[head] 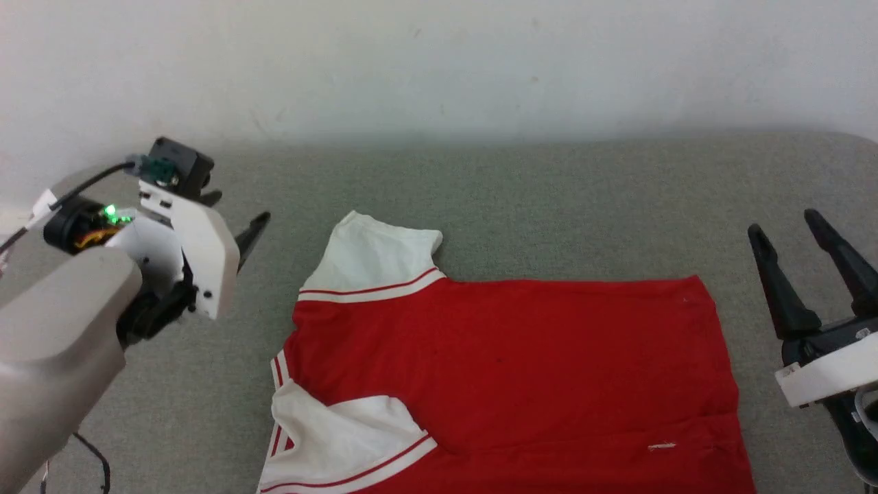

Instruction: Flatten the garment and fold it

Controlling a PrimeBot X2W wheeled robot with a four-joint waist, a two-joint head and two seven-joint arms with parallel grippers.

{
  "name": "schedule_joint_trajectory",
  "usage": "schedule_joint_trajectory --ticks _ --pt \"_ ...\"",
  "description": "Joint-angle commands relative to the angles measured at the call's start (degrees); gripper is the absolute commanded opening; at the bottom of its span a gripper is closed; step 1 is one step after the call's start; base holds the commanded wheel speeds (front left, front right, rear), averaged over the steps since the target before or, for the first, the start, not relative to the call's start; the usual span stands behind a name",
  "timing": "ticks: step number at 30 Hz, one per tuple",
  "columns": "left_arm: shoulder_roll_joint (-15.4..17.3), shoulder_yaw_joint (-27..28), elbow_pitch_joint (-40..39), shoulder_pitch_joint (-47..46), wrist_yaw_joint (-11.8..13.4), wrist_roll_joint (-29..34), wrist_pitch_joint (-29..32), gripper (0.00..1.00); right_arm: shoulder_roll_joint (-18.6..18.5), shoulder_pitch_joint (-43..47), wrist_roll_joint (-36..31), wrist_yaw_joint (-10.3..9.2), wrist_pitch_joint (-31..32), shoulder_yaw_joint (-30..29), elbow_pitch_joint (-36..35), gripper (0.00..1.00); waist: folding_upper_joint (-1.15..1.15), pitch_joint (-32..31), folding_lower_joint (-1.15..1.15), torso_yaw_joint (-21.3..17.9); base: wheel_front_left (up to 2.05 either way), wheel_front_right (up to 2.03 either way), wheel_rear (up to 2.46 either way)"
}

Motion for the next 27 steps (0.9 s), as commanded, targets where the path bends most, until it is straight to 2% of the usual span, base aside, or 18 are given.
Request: schedule_joint_trajectory --ticks 1,7,12,21,27 --pt "-1.01 0.58 1.14 -1.99 0.42 0.78 -0.70 1.00 1.75 1.17 -1.35 -0.04 -1.26 -1.75 -1.91 1.00 0.00 3.74 0.00 -2.50 0.00 0.00 0.00" --pt "-5.06 1.29 6.80 -8.99 -0.66 1.92 0.34 1.00 9.22 3.75 -4.24 -0.04 -4.18 -8.71 -9.61 1.00 0.00 9.48 0.00 -5.32 0.00 0.00 0.00" --pt "-8.03 0.89 12.31 -14.97 -2.17 2.35 4.44 1.00 12.34 4.05 -5.51 -0.04 -4.80 -9.63 -12.73 1.00 0.00 14.43 0.00 -7.80 0.00 0.00 0.00" --pt "-10.37 -2.42 20.14 -22.96 -5.69 -0.02 22.99 1.00 12.38 0.01 -7.12 -0.04 -5.26 -6.31 -12.59 1.00 0.00 21.82 0.00 -11.54 0.00 0.00 0.00" --pt "-10.65 -4.87 21.77 -24.65 -6.58 -1.60 32.77 1.00 11.72 -2.08 -7.86 -0.04 -5.47 -4.49 -10.86 1.00 0.00 24.25 0.00 -12.59 0.00 0.00 0.00"
